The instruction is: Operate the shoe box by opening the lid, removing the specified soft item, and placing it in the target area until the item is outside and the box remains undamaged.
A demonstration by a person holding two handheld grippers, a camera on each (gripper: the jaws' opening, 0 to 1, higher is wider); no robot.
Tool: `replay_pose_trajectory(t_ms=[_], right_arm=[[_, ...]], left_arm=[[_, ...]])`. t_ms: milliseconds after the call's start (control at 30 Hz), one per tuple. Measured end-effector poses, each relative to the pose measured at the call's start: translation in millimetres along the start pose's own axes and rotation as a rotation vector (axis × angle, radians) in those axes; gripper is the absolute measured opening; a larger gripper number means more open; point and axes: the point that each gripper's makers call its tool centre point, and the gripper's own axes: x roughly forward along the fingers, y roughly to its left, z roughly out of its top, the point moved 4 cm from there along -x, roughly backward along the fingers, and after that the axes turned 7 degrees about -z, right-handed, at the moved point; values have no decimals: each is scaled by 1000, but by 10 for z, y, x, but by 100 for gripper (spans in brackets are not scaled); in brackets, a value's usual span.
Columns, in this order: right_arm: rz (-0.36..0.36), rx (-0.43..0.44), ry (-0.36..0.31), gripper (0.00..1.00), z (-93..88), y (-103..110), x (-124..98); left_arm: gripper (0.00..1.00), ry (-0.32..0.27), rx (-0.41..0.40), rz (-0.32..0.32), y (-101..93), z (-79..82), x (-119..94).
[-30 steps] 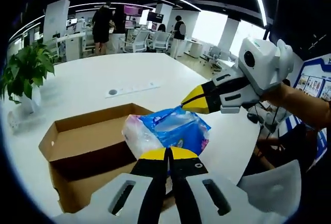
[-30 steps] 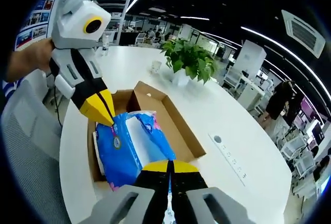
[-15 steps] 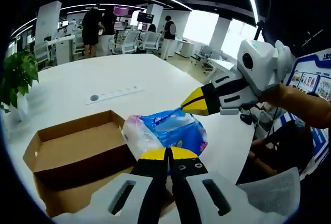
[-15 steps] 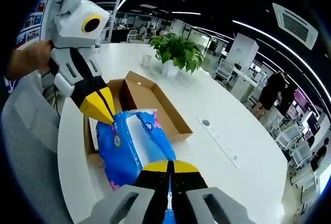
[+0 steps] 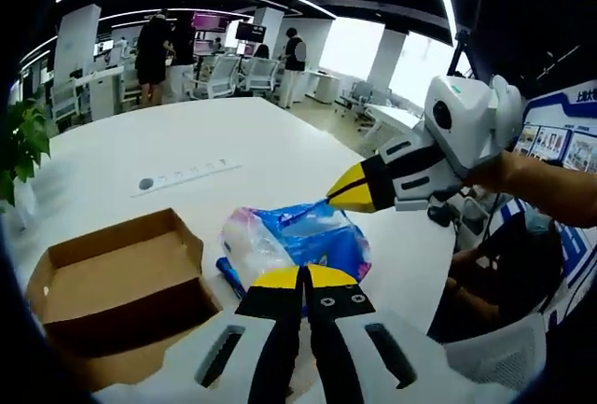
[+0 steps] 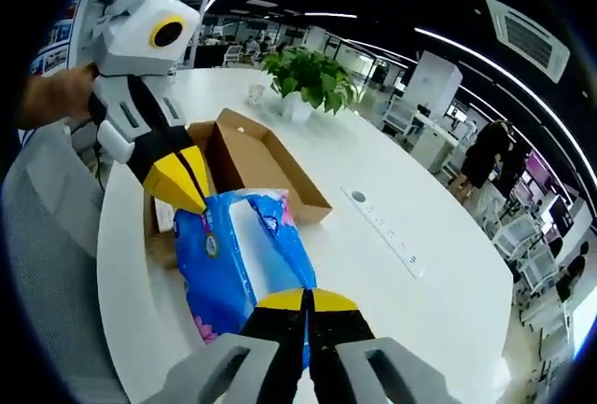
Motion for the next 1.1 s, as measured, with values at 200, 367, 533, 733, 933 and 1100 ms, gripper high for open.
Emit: replay_pose_trajectory(t_ms=[200, 367, 533, 733, 933, 1100], right_arm=[[-16, -3, 21, 0, -156, -77, -31], [-36, -10, 22, 0, -271, -173, -101], [-52, -14, 31, 0, -361, -261, -149], [-66, -35, 52, 0, -472, -355, -169], [-79, -50, 63, 0, -554, -469, -194], [-88, -69, 81, 0, -649, -573, -187]], left_arm=[[0, 3, 12, -21, -67, 3, 171], [0, -2, 17, -37, -120, 20, 271], [0, -3, 19, -59, -178, 48, 402], [0, -3, 27, -75, -222, 79, 548], [0, -16, 27, -86, -263, 113, 674], [0, -21, 25, -98, -313, 127, 827]])
